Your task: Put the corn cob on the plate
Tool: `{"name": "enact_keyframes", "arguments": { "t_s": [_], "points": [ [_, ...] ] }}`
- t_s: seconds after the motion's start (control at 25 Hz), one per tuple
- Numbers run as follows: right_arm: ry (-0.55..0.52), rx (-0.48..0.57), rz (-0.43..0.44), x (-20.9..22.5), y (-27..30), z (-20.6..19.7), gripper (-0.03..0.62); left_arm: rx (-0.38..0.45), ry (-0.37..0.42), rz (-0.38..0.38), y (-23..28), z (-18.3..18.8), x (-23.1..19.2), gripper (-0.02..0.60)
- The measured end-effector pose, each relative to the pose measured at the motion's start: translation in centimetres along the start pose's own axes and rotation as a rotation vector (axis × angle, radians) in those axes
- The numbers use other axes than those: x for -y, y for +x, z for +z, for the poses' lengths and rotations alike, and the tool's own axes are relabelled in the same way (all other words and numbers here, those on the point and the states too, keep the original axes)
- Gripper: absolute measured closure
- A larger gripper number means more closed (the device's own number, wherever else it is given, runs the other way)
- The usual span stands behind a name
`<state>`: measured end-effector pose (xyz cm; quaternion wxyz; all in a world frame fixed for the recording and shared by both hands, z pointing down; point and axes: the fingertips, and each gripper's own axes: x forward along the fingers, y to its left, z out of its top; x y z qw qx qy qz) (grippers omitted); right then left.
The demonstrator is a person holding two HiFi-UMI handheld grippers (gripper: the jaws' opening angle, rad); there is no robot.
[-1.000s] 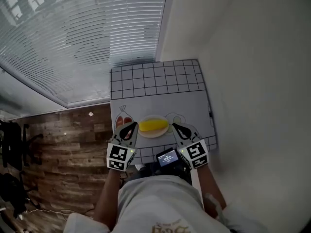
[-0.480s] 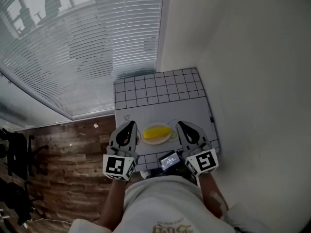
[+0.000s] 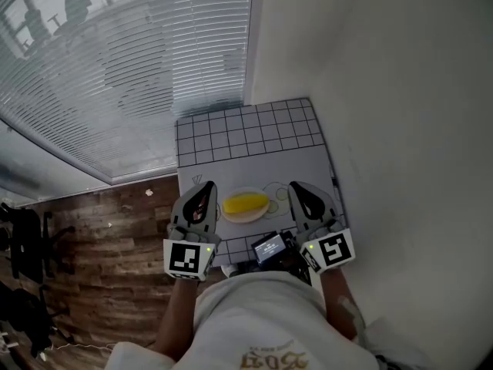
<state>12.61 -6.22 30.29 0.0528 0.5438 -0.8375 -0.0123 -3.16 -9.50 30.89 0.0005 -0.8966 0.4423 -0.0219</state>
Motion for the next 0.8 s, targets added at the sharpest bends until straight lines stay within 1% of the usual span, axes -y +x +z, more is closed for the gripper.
{"name": "enact_keyframes", "arguments": {
  "t_s": [0.24,0.48,0.8],
  "points": [
    [0.019,-0.010,-0.002,0.8,0.1,-0.7,0.588,-0.029,0.031,-0.011,0.5,-0.9,0.3,0.574],
    [0.024,-0.013,0.002,1.3,0.3,-1.1,0.588,-0.031,0.015,-0.006,1.3,-0.9,0.5,0.574],
    [0.037,-0.021,-0.006,2.3,0.2,-1.7,0.588,-0.047,0.024,-0.033,2.3,-1.2,1.1,0.574]
  ]
}}
